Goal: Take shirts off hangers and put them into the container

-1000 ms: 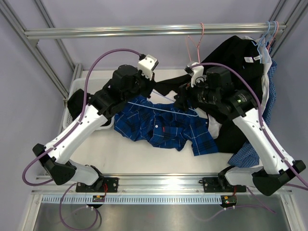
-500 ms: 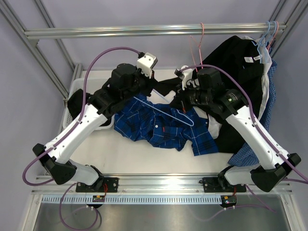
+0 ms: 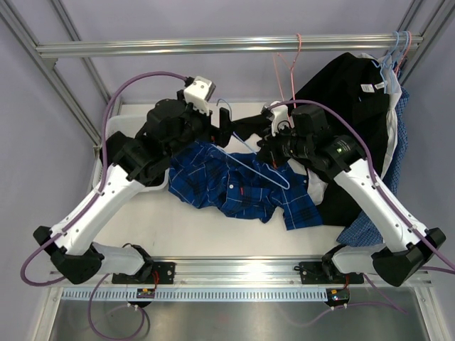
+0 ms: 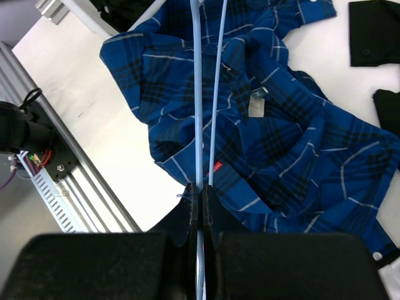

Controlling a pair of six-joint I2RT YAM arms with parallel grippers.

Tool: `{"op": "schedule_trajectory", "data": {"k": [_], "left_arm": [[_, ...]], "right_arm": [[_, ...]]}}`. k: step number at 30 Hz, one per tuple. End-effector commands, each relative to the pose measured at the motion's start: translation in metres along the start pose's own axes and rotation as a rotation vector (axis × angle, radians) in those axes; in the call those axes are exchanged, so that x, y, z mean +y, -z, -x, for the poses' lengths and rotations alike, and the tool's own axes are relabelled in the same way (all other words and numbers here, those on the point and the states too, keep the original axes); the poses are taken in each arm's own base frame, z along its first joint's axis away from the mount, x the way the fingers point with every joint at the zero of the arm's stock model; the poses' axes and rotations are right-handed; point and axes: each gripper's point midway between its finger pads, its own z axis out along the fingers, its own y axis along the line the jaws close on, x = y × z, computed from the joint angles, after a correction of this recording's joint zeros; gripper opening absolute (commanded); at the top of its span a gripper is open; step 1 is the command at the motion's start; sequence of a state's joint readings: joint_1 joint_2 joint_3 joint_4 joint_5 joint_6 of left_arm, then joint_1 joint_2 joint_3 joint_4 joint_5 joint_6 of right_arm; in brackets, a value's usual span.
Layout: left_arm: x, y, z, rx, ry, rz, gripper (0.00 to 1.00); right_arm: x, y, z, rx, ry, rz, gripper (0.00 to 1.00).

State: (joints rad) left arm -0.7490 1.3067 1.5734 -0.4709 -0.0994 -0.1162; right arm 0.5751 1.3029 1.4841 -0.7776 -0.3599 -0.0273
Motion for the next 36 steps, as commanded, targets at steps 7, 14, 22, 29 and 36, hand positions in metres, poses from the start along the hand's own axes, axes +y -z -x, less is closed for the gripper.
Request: {"op": "schedule_trajectory", "data": {"k": [7,14,22,29,36], "left_arm": [[0.019,0.063,0.040,-0.193,0.133,0.094,0.99],[0.044,0.086,-0.001,-0.167,0.156,0.209,0.99],[0.052,0.079,-0.073,-0.022,0.192,0.254,0.99],[0.054,0.068,-0.120,0.097,0.195,0.273,0.99],[0.048,0.061,-0.153,0.195,0.193,0.250,0.99]], "right_arm": [[-0.021,0.051,0.047,-0.183,0.029,-0.227,0.00],[-0.049,0.094,0.094,-0.350,-0.061,-0.463,0.00],[-0.084,0.103,0.129,-0.451,-0.157,-0.608,0.00],[-0.116,0.082,0.133,-0.414,-0.221,-0.605,0.00],[-0.140,0.059,0.113,-0.346,-0.275,-0.619,0.00]]}}
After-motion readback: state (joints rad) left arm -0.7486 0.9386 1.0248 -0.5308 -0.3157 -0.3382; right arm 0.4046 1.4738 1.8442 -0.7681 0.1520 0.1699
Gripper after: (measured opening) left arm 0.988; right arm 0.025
